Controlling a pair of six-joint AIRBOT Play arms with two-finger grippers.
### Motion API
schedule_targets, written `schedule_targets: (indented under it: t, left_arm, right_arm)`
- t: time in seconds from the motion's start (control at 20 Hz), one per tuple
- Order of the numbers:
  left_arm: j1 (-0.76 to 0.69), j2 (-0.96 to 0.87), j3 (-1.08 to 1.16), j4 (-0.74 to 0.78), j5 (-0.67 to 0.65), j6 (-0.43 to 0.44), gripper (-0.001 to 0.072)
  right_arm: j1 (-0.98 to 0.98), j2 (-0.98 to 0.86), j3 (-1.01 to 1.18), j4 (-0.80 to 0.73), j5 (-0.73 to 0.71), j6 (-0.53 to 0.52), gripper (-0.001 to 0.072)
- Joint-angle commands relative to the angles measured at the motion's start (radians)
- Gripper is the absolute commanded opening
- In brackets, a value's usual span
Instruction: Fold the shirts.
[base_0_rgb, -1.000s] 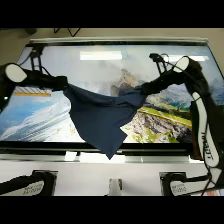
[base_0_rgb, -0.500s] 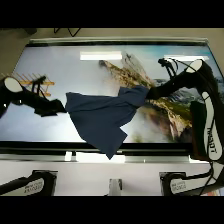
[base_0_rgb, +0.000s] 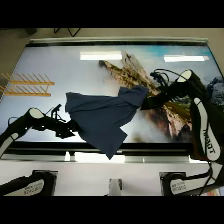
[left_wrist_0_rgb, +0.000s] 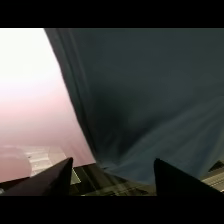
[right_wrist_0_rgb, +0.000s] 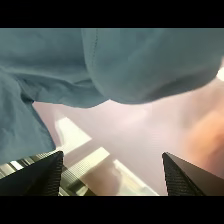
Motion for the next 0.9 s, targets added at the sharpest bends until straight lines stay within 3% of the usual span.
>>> schedule_targets:
  t: [0.0,0.2,0.3,0.35,0.5,0.7,0.75,0.8,0.85]
  left_arm:
    - [-0.048,-0.039,-0.024,-0.044,0.08,0.001,0.0611]
    - [-0.077,-0.057,-0.024,-0.056,0.137,-0.003,0.0573]
    - [-0.076,-0.057,-0.023,-0.079,0.16,-0.002,0.0082]
    - [-0.077,-0.056,-0.016,-0.082,0.159,0.017,0.0033]
    - [-0.077,-0.041,0.014,-0.081,0.157,0.088,0.0032]
    - [-0.077,-0.021,0.05,-0.081,0.157,0.087,0.0033]
    - [-0.077,-0.014,0.056,-0.081,0.157,0.087,0.0032]
    - [-0.077,-0.011,0.065,-0.081,0.157,0.09,0.0032]
    - [-0.077,-0.009,0.079,-0.081,0.156,0.103,0.0032]
  right_arm:
    - [0.042,-0.028,-0.009,-0.022,-0.002,0.029,0.0699]
    - [0.09,-0.075,-0.009,-0.021,-0.016,0.032,0.0701]
    - [0.109,-0.093,-0.009,-0.021,-0.05,0.052,0.0701]
    - [0.117,-0.106,-0.009,-0.017,-0.069,0.068,0.0701]
    - [0.133,-0.157,-0.009,0.023,-0.092,0.095,0.0695]
    - [0.177,-0.211,-0.009,0.093,-0.143,0.109,0.0677]
    - [0.192,-0.215,-0.009,0.093,-0.173,0.116,0.0644]
    - [0.203,-0.214,-0.008,0.092,-0.21,0.118,0.0506]
    - [0.209,-0.211,-0.008,0.096,-0.242,0.122,0.0232]
